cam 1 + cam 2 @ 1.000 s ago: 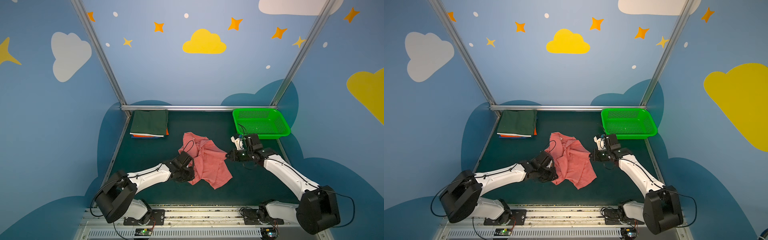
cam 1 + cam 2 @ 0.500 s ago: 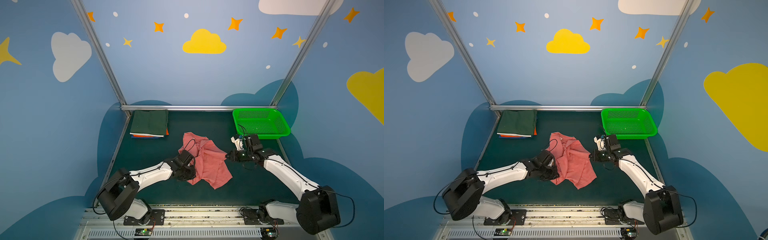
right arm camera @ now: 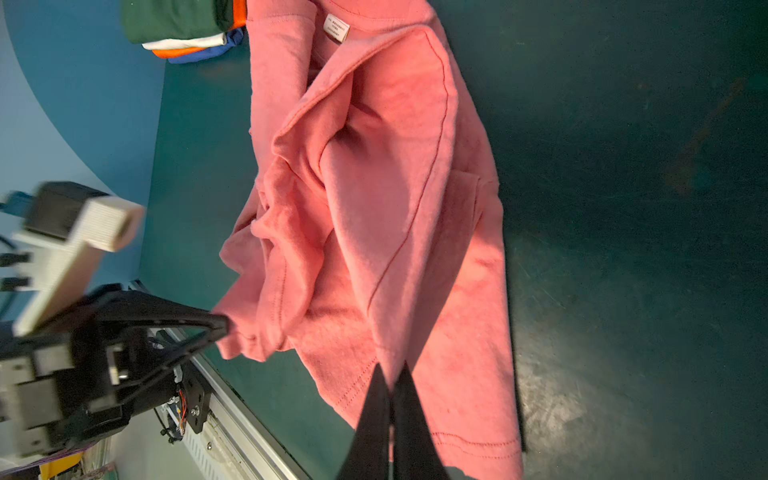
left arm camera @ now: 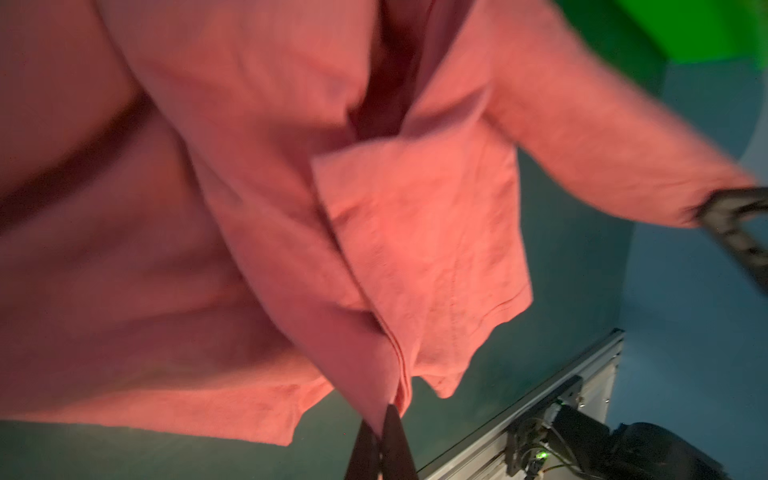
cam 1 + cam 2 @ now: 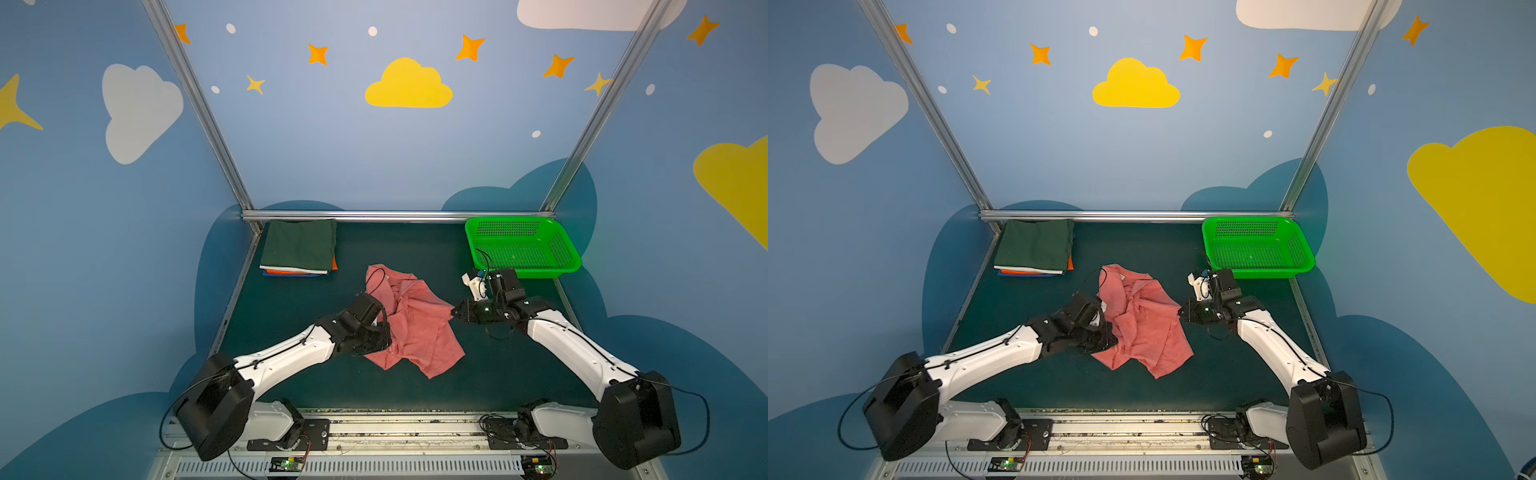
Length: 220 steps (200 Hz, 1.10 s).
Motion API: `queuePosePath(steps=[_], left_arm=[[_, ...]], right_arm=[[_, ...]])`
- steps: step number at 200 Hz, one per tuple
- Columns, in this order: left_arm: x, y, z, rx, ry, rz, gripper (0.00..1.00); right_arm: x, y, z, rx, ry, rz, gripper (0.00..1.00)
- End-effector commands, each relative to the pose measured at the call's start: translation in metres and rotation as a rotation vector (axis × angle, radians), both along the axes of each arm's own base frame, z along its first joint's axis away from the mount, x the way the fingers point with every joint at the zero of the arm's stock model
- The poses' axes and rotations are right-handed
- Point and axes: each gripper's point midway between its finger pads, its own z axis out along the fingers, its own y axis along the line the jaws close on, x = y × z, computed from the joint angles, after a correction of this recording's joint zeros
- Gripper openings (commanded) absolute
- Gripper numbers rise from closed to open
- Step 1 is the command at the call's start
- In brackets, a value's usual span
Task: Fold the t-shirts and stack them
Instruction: 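Lift the pink t-shirt high with both grippers and stretch it apart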
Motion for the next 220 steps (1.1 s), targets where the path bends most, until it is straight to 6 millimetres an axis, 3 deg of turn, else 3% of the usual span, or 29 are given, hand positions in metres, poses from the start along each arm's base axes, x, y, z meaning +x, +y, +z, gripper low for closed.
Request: queuePosePath(steps=[1,30,49,72,100,131,169,191,220], left_arm=[[0.034,0.022,0.059,-0.018,-0.172,0.106,0.04],[0.073,0.065,0.142,-0.003,-0.375,0.179,0.04],[0.095,0.099,0.198,0.014,-0.482,0.247,0.04],[0.106,0.126,0.27,0.007,-0.638,0.301,0.04],[0.098,0.148,0.347,0.003,-0.824,0.344,0.04],[0.063,0.171,0.415,0.005,-1.029,0.395,0.04],[0.01,0.204,0.467,0.07,-1.26,0.481,0.04],[-0.006,0.225,0.475,0.174,-1.287,0.544,0.04],[-0.02,0.23,0.481,0.187,-1.31,0.554,0.04]], right_arm=[[0.016,-0.005,0.022,-0.028,-0.061,-0.023,0.0],[0.044,-0.009,0.066,-0.047,-0.162,-0.023,0.0],[0.065,-0.016,0.108,-0.05,-0.252,-0.035,0.0],[0.081,-0.024,0.168,-0.041,-0.386,-0.057,0.0],[0.08,-0.034,0.235,-0.041,-0.565,-0.095,0.0],[0.058,-0.051,0.291,-0.056,-0.711,-0.133,0.0],[0.028,-0.081,0.334,-0.13,-0.875,-0.225,0.0],[0.017,-0.101,0.352,-0.191,-0.948,-0.291,0.0],[0.01,-0.113,0.367,-0.219,-0.998,-0.335,0.0]])
